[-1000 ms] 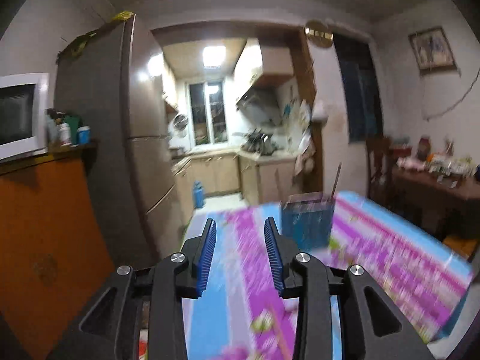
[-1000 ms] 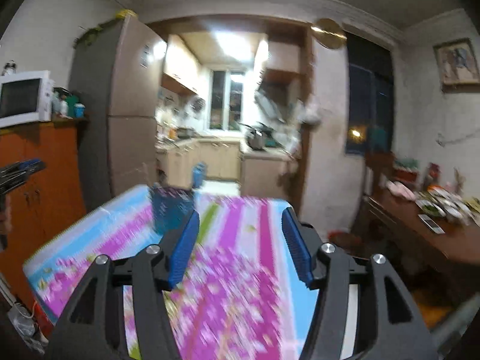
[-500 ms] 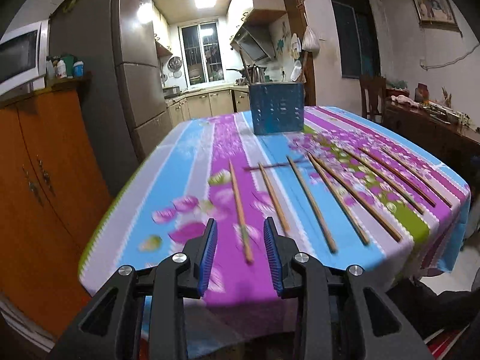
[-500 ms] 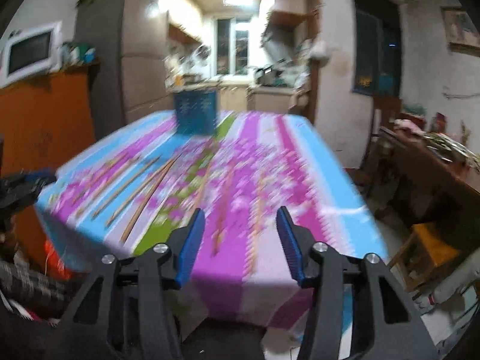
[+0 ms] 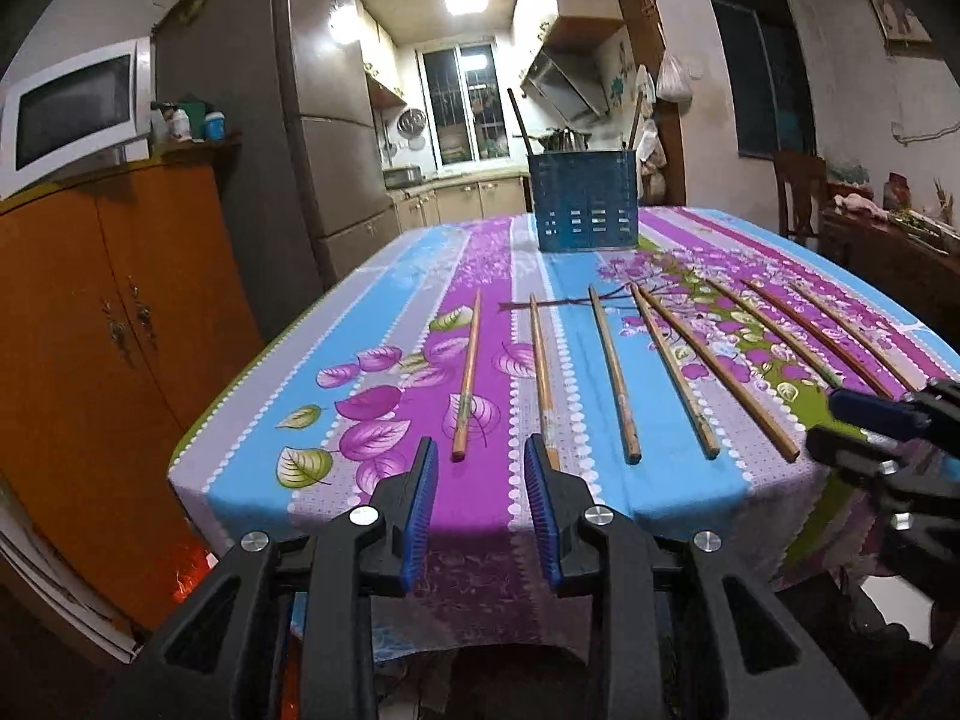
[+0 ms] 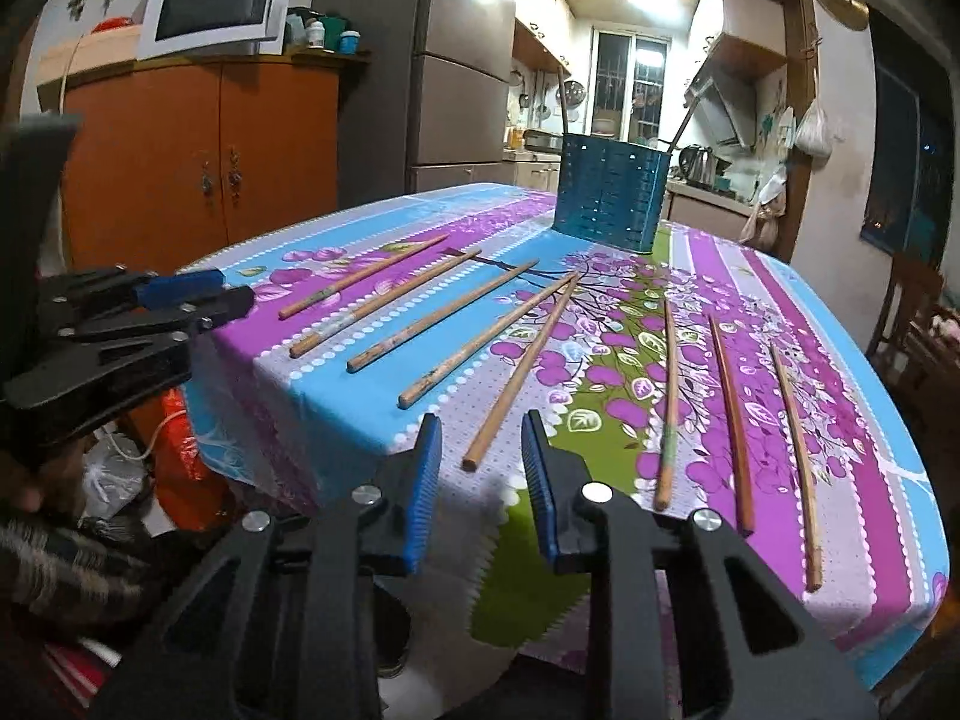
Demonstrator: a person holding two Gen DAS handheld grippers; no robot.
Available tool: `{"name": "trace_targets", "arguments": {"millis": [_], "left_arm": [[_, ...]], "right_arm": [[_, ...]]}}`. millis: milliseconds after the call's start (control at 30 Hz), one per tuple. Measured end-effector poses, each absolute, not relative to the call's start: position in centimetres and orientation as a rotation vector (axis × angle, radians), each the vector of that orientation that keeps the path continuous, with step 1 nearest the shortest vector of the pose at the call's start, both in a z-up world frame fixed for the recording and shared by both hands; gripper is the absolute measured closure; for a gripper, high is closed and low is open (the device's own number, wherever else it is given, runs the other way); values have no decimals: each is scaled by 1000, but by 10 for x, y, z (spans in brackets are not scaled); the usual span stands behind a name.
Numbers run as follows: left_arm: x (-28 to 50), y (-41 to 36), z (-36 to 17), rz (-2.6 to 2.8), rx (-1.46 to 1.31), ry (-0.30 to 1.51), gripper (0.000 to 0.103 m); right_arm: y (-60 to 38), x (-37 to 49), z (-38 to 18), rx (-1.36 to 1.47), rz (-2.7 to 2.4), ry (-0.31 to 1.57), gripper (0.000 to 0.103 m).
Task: Organize utensils
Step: 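Move both open tools back down toward the remaining chopsticks, then close the left tool on another chopstick while the right tool grasps one too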
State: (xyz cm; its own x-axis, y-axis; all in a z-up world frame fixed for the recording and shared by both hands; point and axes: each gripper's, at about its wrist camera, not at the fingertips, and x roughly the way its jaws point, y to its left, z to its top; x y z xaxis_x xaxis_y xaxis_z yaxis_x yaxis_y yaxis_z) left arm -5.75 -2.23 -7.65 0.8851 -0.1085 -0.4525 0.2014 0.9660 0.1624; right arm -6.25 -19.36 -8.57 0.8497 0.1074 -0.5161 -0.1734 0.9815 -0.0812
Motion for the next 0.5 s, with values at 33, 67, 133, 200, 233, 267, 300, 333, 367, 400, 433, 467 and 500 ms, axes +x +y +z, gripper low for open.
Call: {"name": "trace_targets", "arguments": {"millis": [33, 67, 133, 200, 233, 267, 300, 333, 367, 400, 433, 467, 500], "left_arm": [[-58, -22, -76, -163, 210, 452, 72], [-59, -22, -77, -170, 214, 450, 72], [-58, -21, -79, -184, 219, 452, 72], [-56, -19, -81, -202, 215, 459, 72], [-54, -18, -82, -213, 210, 463, 72], [-53, -17, -83, -227, 203, 464, 72], [-51, -16, -84, -238, 200, 462, 72], [-50, -15, -85, -251, 198, 459, 72], [-48, -15, -86, -271, 200, 457, 72], [-47, -14, -87, -287, 201, 457, 72], [-46, -13, -87, -299, 201, 458, 72], [-44, -13, -88, -315, 203, 456, 72], [-42, -13, -87, -327, 203, 452, 72]], "right_arm": [[-194, -61, -88, -116, 130, 545, 77], [-193, -59, -90, -109, 113, 555, 77], [-191, -58, -94, -99, 84, 569, 77], [-185, -56, -95, -107, 50, 578, 82], [-184, -55, -96, -114, 31, 579, 82], [-181, -54, -96, -121, 16, 581, 86], [-179, -54, -96, -126, 7, 583, 88], [-177, -52, -96, -134, -14, 586, 88], [-175, -52, -96, -140, -29, 591, 90], [-171, -51, -96, -155, -47, 598, 91], [-169, -50, -96, -163, -58, 603, 91], [-169, -49, -96, -160, -69, 609, 91], [-170, -49, -95, -148, -76, 616, 91]]}}
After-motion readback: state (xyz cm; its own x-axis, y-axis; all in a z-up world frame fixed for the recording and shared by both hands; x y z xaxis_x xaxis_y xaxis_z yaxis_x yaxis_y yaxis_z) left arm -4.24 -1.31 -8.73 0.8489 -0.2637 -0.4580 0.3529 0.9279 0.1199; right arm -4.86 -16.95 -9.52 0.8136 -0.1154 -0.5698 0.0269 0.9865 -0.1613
